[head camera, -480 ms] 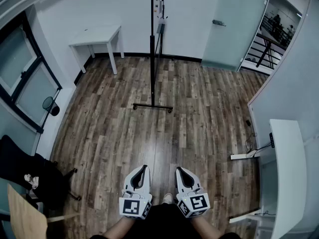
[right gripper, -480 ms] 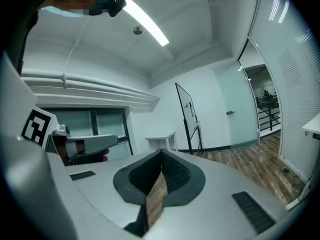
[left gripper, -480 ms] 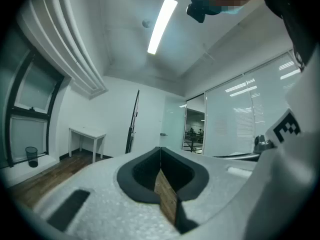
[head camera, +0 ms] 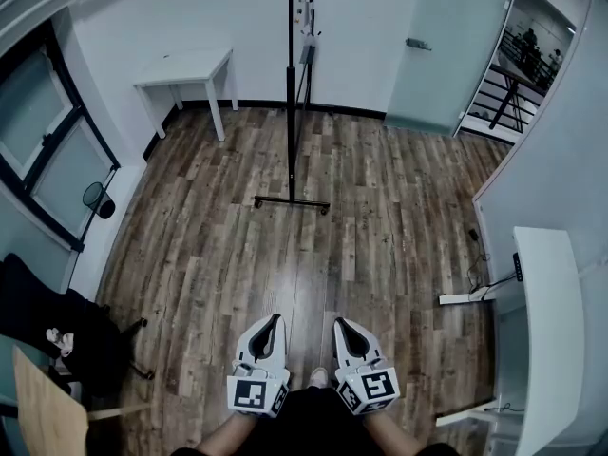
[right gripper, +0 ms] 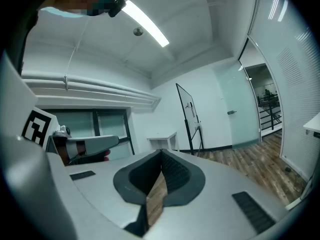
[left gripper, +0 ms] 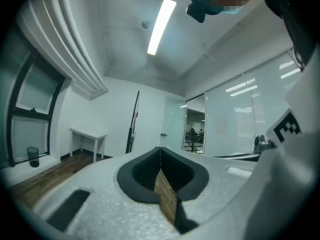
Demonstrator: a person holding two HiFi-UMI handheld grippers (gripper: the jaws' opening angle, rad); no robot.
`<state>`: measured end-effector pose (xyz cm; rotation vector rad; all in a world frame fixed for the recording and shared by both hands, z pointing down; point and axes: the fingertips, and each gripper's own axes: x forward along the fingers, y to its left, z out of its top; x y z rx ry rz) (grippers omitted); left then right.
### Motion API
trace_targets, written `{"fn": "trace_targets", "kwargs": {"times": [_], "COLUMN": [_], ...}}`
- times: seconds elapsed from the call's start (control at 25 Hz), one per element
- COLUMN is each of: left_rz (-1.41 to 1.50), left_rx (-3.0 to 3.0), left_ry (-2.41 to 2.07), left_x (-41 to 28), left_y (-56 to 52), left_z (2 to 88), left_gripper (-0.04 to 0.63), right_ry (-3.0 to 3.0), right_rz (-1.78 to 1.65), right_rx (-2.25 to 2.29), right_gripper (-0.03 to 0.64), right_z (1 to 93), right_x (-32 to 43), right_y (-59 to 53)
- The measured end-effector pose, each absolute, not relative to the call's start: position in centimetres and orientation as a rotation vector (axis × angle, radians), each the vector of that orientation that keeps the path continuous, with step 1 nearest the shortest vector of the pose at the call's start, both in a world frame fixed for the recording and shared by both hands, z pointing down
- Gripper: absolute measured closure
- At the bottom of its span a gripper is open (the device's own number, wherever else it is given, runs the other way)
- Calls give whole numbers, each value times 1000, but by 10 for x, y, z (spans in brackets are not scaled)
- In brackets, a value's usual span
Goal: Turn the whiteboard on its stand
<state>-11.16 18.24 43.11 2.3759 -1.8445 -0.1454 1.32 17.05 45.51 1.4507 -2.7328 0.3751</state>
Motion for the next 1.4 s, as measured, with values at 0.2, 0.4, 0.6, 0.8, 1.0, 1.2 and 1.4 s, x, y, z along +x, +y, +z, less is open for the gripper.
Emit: {"fn": "trace_targets", "kwargs": {"times": [0.2, 0.4, 0.6, 0.8, 1.0, 1.2, 1.4], "left_rz": [-134, -135, -139, -126, -120, -117, -129], "left_rx": [2364, 2339, 2328, 2313, 2297, 2305, 2316], "left_ry": [-1849, -1875, -1896, -1911, -1905, -1887, -1873], "left_x": [-101, -89, -77, -74, -81, -95, -122], "left_y": [186, 189, 184, 177, 148, 101, 45], "left_z": [433, 434, 440, 442, 453, 460, 458], "left_gripper": [578, 578, 578, 578, 578, 578, 578], "right_ry": [-2767, -2773, -2794, -2799, -2796, -2778, -2761], "right_rz": [378, 387, 370, 397, 385, 401, 378], "right_rx": [1456, 1410, 1362, 1349, 1362, 1366, 1381], "right_gripper": [604, 603, 603, 603, 603, 603, 603], "right_z": [452, 455, 460, 464, 469, 474, 475], "right_x": [23, 33, 43, 46, 39, 24, 0], "right_y": [173, 175, 170, 160, 130, 89, 36]}}
